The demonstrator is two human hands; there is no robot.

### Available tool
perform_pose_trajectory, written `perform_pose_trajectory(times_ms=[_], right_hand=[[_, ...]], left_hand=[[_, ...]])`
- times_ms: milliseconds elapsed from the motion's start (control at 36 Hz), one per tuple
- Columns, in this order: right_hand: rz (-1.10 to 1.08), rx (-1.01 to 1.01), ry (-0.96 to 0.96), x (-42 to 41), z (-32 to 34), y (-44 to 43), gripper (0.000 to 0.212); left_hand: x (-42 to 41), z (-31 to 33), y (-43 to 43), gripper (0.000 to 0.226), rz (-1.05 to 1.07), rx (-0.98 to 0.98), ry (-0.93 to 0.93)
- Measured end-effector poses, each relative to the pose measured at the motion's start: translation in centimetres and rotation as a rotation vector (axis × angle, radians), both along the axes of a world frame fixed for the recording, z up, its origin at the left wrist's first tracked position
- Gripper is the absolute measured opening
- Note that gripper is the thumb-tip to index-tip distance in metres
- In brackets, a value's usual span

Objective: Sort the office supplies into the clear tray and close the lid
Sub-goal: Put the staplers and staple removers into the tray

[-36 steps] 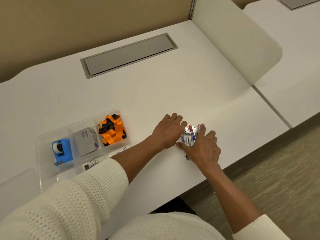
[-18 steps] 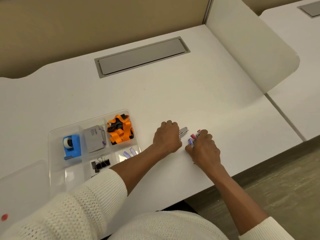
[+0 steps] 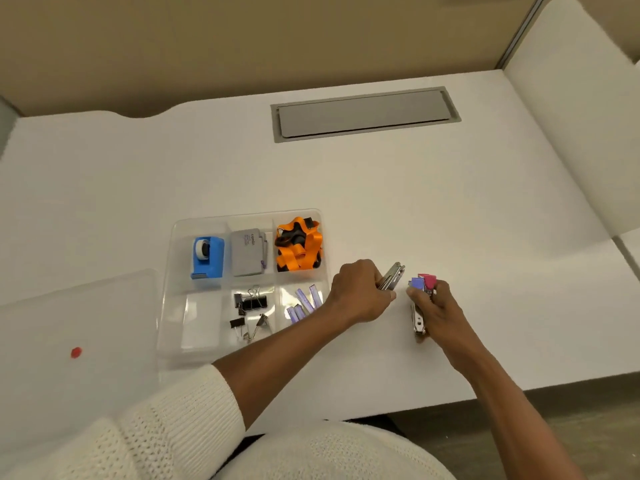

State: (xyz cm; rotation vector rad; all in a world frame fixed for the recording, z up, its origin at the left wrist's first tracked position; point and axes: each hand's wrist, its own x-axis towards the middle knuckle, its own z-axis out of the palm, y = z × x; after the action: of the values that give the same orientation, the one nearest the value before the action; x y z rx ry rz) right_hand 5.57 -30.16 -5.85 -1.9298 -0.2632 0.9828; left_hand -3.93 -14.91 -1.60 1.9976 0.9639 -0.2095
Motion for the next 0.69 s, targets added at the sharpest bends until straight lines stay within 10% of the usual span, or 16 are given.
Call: perform_pose_trajectory(times_ms=[694], right_hand=[[0.591,0.206,0.126,-17.4,5.6,19.1,0.024]], left_hand=[[-24.5,3.6,10.8,0.023,0.739,0.03,0.054]])
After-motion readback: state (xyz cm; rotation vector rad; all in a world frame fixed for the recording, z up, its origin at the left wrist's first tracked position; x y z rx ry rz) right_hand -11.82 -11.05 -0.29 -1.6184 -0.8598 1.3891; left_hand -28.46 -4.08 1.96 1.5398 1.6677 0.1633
